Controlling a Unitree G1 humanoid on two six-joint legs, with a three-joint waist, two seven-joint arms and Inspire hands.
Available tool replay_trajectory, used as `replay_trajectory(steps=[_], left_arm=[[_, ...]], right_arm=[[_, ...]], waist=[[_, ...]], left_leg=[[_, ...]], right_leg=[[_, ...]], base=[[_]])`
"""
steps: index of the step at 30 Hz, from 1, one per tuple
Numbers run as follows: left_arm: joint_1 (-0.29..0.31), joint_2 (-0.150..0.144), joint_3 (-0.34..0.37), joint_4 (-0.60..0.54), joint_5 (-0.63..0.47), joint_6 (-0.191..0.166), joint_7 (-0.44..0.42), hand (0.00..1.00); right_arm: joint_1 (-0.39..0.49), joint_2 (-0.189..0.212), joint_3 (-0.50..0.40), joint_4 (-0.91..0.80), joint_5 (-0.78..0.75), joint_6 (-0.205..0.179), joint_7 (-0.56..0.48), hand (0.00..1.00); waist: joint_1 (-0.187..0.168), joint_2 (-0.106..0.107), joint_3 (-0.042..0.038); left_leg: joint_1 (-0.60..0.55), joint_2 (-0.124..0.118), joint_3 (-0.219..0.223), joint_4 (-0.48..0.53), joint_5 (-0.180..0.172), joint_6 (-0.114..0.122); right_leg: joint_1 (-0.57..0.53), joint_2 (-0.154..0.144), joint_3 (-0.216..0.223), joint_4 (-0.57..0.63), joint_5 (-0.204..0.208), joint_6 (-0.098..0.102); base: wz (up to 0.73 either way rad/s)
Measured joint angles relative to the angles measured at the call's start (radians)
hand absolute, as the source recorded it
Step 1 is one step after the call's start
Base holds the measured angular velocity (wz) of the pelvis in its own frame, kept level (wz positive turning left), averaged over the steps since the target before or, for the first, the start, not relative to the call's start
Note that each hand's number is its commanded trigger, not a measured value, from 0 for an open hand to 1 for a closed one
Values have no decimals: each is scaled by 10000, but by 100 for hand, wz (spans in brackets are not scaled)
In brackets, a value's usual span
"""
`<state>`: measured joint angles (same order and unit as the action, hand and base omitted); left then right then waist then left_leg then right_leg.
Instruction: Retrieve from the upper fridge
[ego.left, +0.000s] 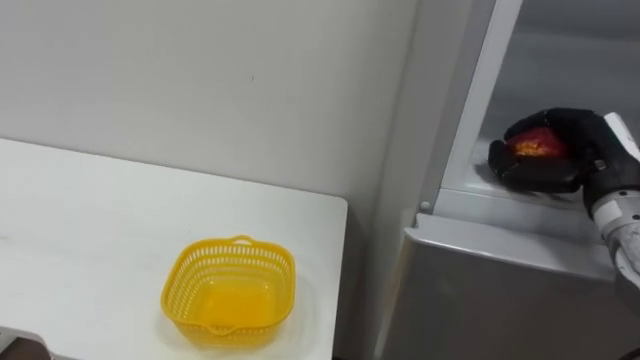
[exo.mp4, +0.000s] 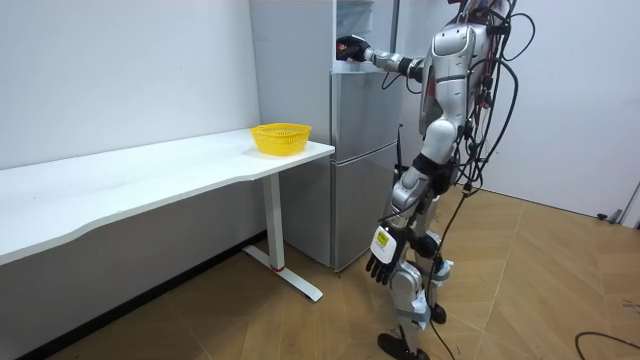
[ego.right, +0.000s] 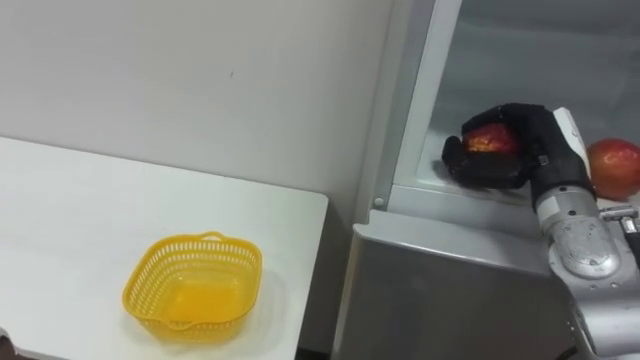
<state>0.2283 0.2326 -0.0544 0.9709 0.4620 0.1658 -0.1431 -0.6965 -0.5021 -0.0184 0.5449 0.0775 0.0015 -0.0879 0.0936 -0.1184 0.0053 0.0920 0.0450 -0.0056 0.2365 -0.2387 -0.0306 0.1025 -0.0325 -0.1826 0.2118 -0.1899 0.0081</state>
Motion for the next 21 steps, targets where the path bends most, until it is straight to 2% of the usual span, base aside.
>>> replay_trajectory(steps=[6, 10, 13, 17, 21], left_arm=[[-32, 7, -4, 0, 2, 0, 2, 0], [-68, 6, 3, -25, -3, -5, 7, 0], [-70, 1, 13, -16, -4, -33, 67, 0], [-18, -73, 13, 24, -1, -43, 274, 0], [-10, -105, 30, 17, 2, -157, 441, 0]], right_arm=[[1, -1, 75, -1, 58, 8, 2, 100], [27, 0, 87, -194, 644, 49, -157, 100], [350, 7, 128, -1004, 793, 216, -409, 100], [997, 115, 174, -2346, 776, 223, -776, 100], [1375, 302, 170, -3275, 652, 224, -1235, 100]], waist=[[26, -27, -19], [115, -34, -50], [62, 5, -38], [82, 171, -58], [61, 233, -55]], left_leg=[[37, 0, 8, -1, 0, 0], [46, 3, 13, -44, 0, 0], [40, 2, 16, -62, 0, 0], [44, 0, 19, -96, 1, 1], [38, 0, 31, -110, 2, 1]], right_leg=[[-42, 0, 12, 7, 0, 0], [-6, 6, 36, 11, 0, 0], [1, 10, 56, -34, 2, 2], [8, 13, 62, -66, 3, 3], [0, 19, 63, -90, 2, 4]], base=[[0], [0], [0], [0], [-1]])
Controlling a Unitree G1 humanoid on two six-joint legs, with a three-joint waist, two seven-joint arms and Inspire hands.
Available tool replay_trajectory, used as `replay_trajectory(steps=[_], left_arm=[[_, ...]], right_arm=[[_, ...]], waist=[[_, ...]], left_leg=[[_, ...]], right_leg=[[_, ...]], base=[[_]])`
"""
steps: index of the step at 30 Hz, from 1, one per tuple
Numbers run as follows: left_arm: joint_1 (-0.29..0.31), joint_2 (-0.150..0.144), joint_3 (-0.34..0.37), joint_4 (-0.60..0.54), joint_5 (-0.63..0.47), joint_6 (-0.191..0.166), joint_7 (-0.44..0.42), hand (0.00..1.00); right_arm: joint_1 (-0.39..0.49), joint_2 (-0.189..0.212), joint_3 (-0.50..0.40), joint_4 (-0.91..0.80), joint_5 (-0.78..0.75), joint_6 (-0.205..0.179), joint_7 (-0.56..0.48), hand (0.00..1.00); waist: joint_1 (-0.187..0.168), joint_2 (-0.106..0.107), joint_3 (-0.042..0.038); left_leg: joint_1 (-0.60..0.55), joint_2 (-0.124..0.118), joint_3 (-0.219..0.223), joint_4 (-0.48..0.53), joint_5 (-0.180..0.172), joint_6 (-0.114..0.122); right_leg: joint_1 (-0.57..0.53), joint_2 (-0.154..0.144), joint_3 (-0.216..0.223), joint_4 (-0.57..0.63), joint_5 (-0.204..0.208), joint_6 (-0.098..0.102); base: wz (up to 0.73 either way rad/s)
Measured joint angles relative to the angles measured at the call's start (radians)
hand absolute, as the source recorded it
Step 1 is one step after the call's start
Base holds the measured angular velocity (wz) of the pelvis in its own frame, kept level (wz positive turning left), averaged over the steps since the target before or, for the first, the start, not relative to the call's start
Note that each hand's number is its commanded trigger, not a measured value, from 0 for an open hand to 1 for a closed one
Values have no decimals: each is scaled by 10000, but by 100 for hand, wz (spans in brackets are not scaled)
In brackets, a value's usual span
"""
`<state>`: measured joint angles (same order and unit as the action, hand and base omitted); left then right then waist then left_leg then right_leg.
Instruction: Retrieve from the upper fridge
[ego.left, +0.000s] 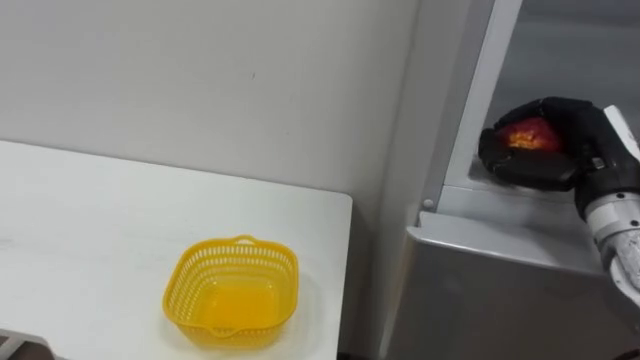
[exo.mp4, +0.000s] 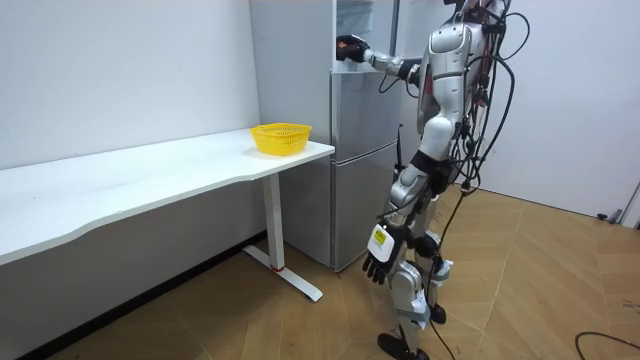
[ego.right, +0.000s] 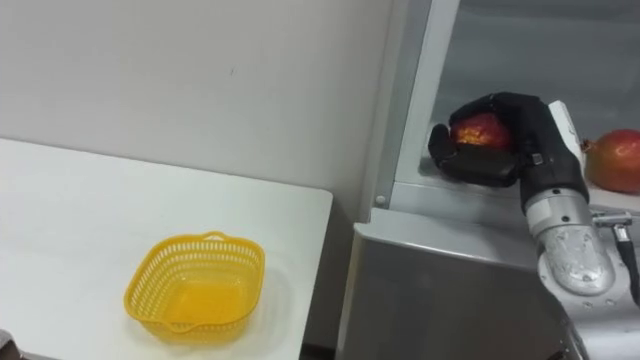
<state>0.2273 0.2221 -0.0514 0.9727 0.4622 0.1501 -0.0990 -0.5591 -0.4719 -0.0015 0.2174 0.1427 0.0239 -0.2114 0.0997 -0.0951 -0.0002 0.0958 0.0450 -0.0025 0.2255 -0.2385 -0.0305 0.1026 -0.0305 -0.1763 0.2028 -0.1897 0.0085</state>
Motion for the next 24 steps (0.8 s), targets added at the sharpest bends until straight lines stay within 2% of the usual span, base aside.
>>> replay_trajectory(steps=[4, 7, 11, 16, 18, 19, 20, 23, 24], left_arm=[[-3, -21, 6, 3, -8, -203, 122, 0], [86, -101, 4, 130, -2, -458, 306, 0], [94, -121, -8, 337, -13, -805, 464, 0], [231, -138, 0, 395, -1, -920, 518, 0], [277, -138, -3, 426, -3, -980, 532, 0], [279, -138, -3, 430, -4, -1015, 529, 0], [304, -139, -3, 433, -4, -1077, 524, 0], [225, -144, -22, 655, -8, -1251, 522, 0], [166, -146, -23, 741, -6, -1280, 511, 0]], right_arm=[[643, 102, -55, -1460, -328, -5, -836, 100], [1234, 466, -180, -3030, -389, -346, -1415, 100], [1591, 470, -226, -4356, -390, -702, -1877, 100], [1791, 551, -349, -5471, -622, -1147, -2196, 100], [1805, 737, -365, -5809, -908, -1319, -2353, 100], [1919, 955, -427, -6154, -1360, -1441, -2363, 100], [2077, 1159, -424, -6464, -1771, -1666, -2346, 100], [2239, 1384, -405, -6852, -2373, -2149, -2329, 100], [2239, 1411, -401, -6892, -2454, -2197, -2327, 100]], waist=[[15, 115, 0], [-137, 290, 1], [-299, 473, 27], [-440, 508, 17], [-459, 517, 19], [-490, 532, 28], [-488, 587, -3], [-475, 609, -29], [-453, 613, -21]], left_leg=[[43, 2, 171, -35, 1, 2], [52, 1, 223, -53, 1, 2], [49, 5, 225, -48, 1, 2], [104, 6, 269, -54, 1, 2], [165, 6, 271, -119, 0, 2], [192, 6, 272, -198, 0, 2], [205, 6, 271, -227, 0, 3], [270, 6, 280, -231, 0, 4], [319, 6, 294, -248, 1, 4]], right_leg=[[-45, -7, 113, -2, 0, 0], [-50, -11, 129, -2, 1, 1], [-50, -7, 133, -2, 1, 2], [-49, 1, 221, 28, -1, 4], [-26, 7, 249, 27, 0, 7], [2, 13, 264, 24, -2, 9], [7, 17, 269, 21, -4, 13], [61, 19, 285, 24, -6, 16], [94, 22, 303, 23, -6, 16]], base=[[-10], [-3], [0], [-3], [-5], [-3], [0], [0], [-7]])
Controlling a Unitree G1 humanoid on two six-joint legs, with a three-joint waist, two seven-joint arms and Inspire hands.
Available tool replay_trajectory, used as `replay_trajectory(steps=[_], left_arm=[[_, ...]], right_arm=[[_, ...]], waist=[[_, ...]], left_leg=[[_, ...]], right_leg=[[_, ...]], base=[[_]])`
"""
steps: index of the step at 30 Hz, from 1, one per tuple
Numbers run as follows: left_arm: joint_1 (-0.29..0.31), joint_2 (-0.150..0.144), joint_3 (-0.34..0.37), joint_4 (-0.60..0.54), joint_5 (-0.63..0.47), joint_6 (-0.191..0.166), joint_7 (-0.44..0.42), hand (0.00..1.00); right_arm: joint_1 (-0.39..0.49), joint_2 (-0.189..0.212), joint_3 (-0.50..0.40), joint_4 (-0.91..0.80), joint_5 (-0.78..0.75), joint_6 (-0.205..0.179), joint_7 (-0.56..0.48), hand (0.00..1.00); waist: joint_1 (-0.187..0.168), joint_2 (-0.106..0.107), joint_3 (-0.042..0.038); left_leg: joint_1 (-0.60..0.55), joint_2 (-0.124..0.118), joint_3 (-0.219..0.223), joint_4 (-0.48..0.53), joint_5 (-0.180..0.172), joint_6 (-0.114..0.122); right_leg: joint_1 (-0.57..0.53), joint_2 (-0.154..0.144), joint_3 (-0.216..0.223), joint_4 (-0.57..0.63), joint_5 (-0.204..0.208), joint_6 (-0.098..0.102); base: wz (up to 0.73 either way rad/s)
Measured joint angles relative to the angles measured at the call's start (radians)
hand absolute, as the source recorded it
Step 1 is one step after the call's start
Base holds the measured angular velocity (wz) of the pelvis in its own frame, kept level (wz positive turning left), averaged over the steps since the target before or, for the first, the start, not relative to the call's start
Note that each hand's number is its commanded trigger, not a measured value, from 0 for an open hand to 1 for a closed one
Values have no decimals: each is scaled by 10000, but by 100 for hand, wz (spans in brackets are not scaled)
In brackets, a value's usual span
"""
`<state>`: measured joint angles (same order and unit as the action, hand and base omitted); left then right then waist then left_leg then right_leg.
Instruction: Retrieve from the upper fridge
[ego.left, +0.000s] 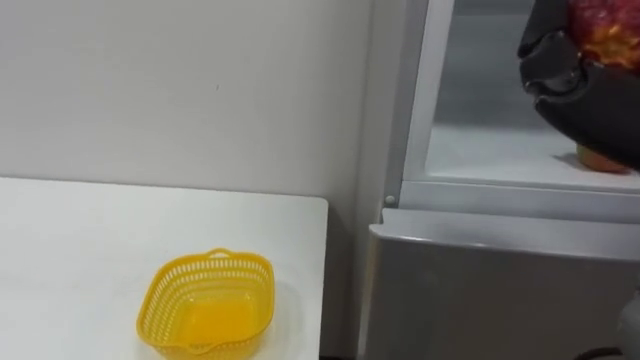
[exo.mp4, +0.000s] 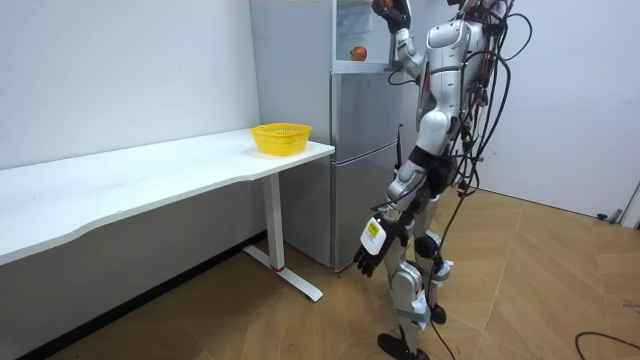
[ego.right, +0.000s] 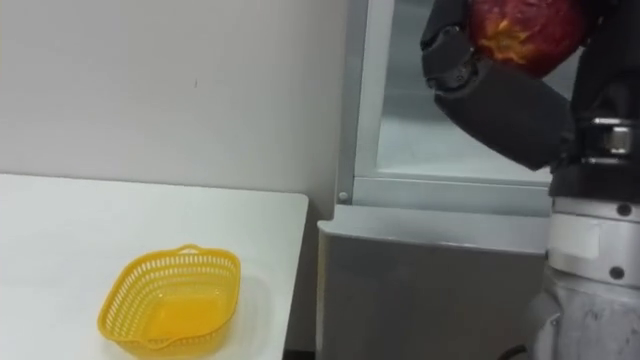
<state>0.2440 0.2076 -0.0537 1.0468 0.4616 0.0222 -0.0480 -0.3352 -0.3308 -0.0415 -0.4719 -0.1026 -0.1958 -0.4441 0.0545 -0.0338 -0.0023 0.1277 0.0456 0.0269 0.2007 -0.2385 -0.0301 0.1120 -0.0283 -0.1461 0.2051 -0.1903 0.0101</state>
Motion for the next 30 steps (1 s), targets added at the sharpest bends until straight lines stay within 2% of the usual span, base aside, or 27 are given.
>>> replay_trajectory(steps=[2, 6, 9, 13, 16, 22, 26, 30], left_arm=[[-39, -17, -14, 182, -2, -38, -37, 0], [-270, -21, -89, 520, 1, -56, -140, 0], [-369, -33, -497, 548, 14, -42, -265, 0], [-616, -48, -502, 570, 11, -55, -307, 0], [-775, -34, -502, 634, 12, -56, -317, 0], [-837, 110, -503, 653, 16, -56, -340, 0], [-923, 139, -489, 837, 10, -78, -488, 0], [-767, 110, -495, 855, 7, -78, -699, 0]], right_arm=[[1, 139, 7, -111, -253, -126, 0, 100], [1, 129, 318, -467, -607, -232, 1, 100], [1, 131, 1167, -663, -845, -241, 98, 100], [3, 131, 1969, -813, -1581, -246, 688, 100], [3, 134, 2381, -934, -1881, -295, 1171, 100], [-74, 145, 2987, -915, -2094, -306, 2177, 100], [-75, 185, 3121, -812, -2825, -324, 2567, 100], [-78, 400, 3426, -541, -3493, -367, 2856, 100]], waist=[[15, 40, 24], [67, 33, 24], [142, 23, 26], [384, -116, -6], [619, -211, 28], [870, -414, 61], [1196, -531, 142], [1372, -636, 138]], left_leg=[[144, 1, 38, -63, -1, 1], [161, 1, 20, -208, 0, 1], [169, 2, 20, -142, 0, 1], [74, 2, 10, -117, 0, 2], [53, 2, 10, -64, 1, 3], [-5, 0, -147, -31, -2, 2], [1, 1, -297, -32, -2, 0], [11, 0, -385, -19, -1, 0]], right_leg=[[89, 6, 49, -2, -5, 8], [71, 12, 56, -1, -16, 22], [67, 19, 51, -4, -18, 25], [1, 17, 29, 2, -18, 25], [3, 11, -6, 5, -18, 25], [37, -10, -248, 7, -18, 25], [67, -6, -398, 20, -18, 24], [143, -12, -512, 9, -18, 23]], base=[[-6], [0], [0], [0], [0], [8], [7], [8]])
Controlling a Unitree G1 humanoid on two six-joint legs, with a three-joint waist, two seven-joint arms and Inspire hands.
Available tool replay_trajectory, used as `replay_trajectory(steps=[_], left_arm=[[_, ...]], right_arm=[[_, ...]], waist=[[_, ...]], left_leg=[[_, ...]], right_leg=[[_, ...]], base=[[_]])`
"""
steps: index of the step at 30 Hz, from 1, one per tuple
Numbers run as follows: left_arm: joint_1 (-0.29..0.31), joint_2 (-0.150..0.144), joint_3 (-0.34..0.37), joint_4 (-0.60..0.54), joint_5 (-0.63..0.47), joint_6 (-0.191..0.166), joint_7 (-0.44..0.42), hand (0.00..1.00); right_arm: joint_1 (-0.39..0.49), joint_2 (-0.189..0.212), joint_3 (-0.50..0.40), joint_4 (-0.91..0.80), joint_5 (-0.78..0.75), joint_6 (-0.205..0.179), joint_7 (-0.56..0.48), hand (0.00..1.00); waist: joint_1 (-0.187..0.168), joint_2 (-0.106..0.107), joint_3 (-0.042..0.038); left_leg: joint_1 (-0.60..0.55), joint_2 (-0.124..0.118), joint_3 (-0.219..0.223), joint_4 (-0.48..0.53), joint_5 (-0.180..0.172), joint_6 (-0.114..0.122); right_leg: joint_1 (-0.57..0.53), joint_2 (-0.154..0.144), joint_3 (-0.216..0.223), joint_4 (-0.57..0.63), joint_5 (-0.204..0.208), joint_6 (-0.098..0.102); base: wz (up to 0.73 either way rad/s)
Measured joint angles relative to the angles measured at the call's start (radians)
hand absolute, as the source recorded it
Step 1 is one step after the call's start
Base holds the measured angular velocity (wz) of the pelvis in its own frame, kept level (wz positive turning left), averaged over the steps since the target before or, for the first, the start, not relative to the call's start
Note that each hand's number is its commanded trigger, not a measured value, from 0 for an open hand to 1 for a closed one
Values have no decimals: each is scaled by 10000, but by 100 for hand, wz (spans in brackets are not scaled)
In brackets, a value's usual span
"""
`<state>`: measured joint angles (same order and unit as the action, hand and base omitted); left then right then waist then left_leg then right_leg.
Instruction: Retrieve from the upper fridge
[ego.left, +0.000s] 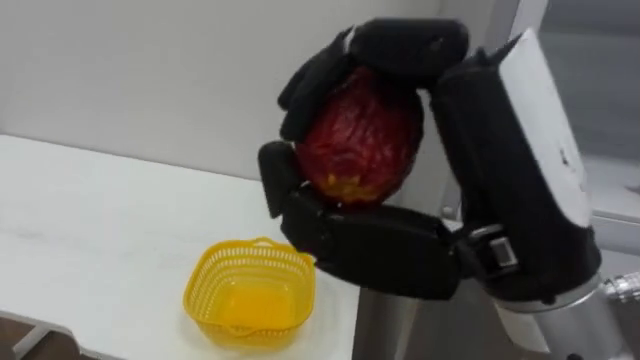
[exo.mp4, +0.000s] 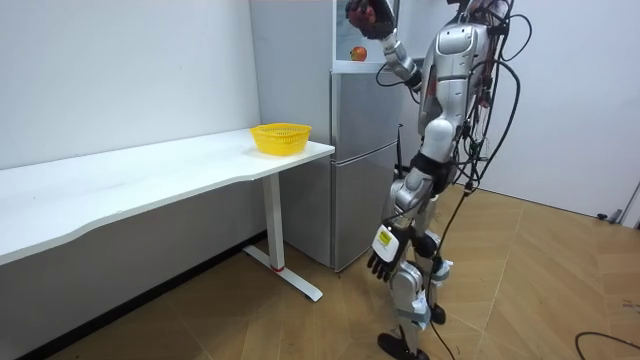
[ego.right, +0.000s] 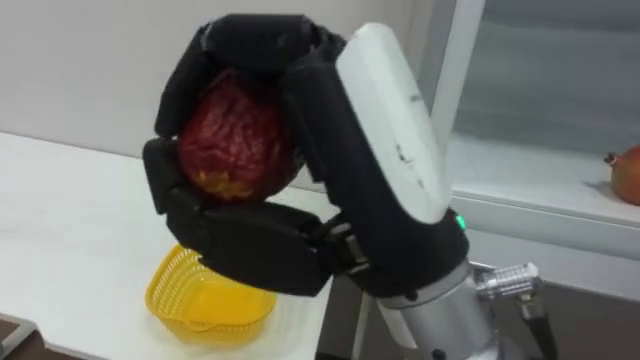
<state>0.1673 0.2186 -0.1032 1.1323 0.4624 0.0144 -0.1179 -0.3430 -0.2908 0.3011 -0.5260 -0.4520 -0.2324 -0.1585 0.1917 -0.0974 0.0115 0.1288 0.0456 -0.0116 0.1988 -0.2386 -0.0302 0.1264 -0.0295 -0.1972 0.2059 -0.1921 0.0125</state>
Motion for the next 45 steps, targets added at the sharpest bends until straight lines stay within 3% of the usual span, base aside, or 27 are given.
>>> replay_trajectory(steps=[9, 12, 16, 20, 23, 25, 28, 33, 40, 45], left_arm=[[31, 40, 113, -115, 7, 7, -280, 0], [67, 76, 107, -87, 6, 26, -300, 0], [-102, 150, 95, -134, 46, 31, -296, 0], [-381, 376, 7, -79, -9, 147, -439, 0], [-497, 442, -7, -95, -6, 249, -486, 0], [-564, 450, -6, -92, -6, 249, -497, 0], [-701, 458, -32, -87, -8, 253, -470, 0], [-1098, 523, -402, -70, -8, 287, -387, 0], [-1518, 564, -832, -86, -10, 286, -398, 0], [-1624, 608, -1016, -107, -13, 285, -396, 0]], right_arm=[[-339, -1, 450, 1501, -427, 290, 527, 100], [-351, -48, 768, 2567, -621, 295, 501, 100], [-353, 19, 1024, 4202, -671, 807, 500, 100], [-523, 68, 1145, 5723, -794, 860, 270, 100], [-843, 85, 1531, 6881, -858, 1025, 241, 100], [-1032, 229, 1546, 7569, -890, 1033, 238, 100], [-1331, 303, 1609, 8240, -897, 1041, 163, 100], [-1964, 333, 1913, 9587, -934, 1024, -187, 100], [-2590, 585, 1913, 11265, -940, 1040, -521, 100], [-2664, 590, 1913, 11341, -937, 1040, -701, 100]], waist=[[664, -353, 20], [774, -370, 29], [1047, -493, 56], [1199, -668, 85], [1452, -714, 87], [1477, -718, 151], [1548, -807, 136], [1691, -908, 258], [1791, -1236, 297], [1811, -1255, 297]], left_leg=[[-150, -30, -364, 13, -1, -3], [-134, -42, -540, 96, 1, -4], [-458, -59, -615, 264, -1, -8], [-1082, -85, -868, 551, 3, -28], [-1373, -80, -884, 618, 23, -56], [-1543, -91, -935, 739, 25, -59], [-1897, -115, -1056, 851, 41, -71], [-2352, -165, -1171, 1032, 67, -77], [-2805, -230, -1308, 1232, 80, -68], [-2945, -233, -1393, 1314, 80, -69]], right_leg=[[20, -22, -351, -30, 0, 0], [116, -30, -537, -31, 0, 0], [-97, -36, -568, -11, 0, 0], [-451, -65, -1018, -9, 6, -9], [-723, -64, -1037, 11, 28, -46], [-801, -66, -1055, 14, 34, -56], [-1168, -94, -1091, 187, 34, -56], [-1496, -117, -1189, 176, 47, -78], [-1766, -169, -1401, 176, 65, -103], [-1806, -171, -1554, 173, 75, -114]], base=[[10], [14], [5], [18], [3], [9], [9], [6], [8], [7]])
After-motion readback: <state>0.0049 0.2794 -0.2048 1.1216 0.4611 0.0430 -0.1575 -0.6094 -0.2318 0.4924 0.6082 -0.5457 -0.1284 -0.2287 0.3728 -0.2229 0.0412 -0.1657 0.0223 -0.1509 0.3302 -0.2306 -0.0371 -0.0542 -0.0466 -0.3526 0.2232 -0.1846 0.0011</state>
